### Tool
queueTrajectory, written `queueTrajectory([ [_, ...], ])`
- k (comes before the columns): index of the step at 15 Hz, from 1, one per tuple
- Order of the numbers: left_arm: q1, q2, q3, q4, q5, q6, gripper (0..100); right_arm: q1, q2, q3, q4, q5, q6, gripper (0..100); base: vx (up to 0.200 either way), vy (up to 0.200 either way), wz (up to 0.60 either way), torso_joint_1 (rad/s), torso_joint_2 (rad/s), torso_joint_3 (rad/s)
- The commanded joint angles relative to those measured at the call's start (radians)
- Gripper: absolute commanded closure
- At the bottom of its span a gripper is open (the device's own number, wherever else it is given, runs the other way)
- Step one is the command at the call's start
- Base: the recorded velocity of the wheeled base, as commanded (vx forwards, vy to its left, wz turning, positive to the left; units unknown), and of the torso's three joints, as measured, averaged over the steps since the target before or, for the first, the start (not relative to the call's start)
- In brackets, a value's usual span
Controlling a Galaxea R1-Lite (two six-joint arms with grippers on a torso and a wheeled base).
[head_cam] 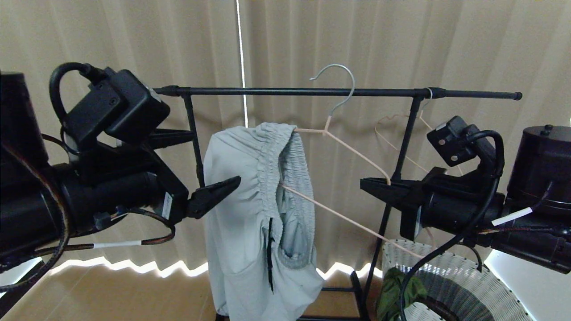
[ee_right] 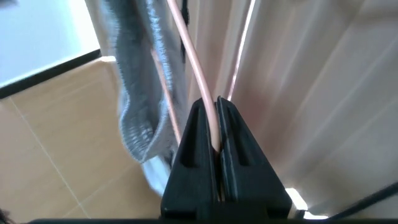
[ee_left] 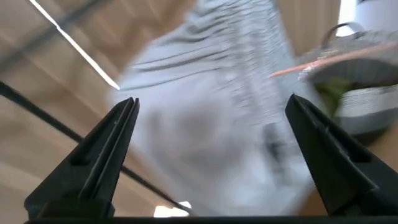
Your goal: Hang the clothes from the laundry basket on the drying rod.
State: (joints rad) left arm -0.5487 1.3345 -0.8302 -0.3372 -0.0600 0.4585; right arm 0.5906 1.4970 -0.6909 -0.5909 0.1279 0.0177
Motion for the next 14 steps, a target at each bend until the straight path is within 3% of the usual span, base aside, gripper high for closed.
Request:
queueTrajectory([
  [1,0.027,0.005,-0.003,-0.037,-0.023,0.068,0,-0.011,-0.004,0.004,0.0,0.015,-0.01,100,0.0,0.0,0.0,0.0,0.0,0.0],
  [3,0.027,0.06,-0.017,-0.077,-0.054,0.181,0,-0.011,0.003,0.01,0.0,0.049,-0.028,100,0.0,0.0,0.0,0.0,0.0,0.0],
  [6,0.033,0.132,-0.05,-0.078,-0.072,0.279,0,-0.008,0.003,0.013,-0.001,0.067,-0.033,100,0.0,0.0,0.0,0.0,0.0,0.0],
  [9,0.066,0.183,-0.106,-0.082,-0.072,0.322,0,-0.006,0.0,0.034,-0.003,0.101,-0.065,100,0.0,0.0,0.0,0.0,0.0,0.0],
  [14,0.066,0.207,-0.109,-0.086,-0.075,0.327,0,0.037,0.002,0.027,-0.009,0.13,-0.071,100,0.0,0.0,0.0,0.0,0.0,0.0],
])
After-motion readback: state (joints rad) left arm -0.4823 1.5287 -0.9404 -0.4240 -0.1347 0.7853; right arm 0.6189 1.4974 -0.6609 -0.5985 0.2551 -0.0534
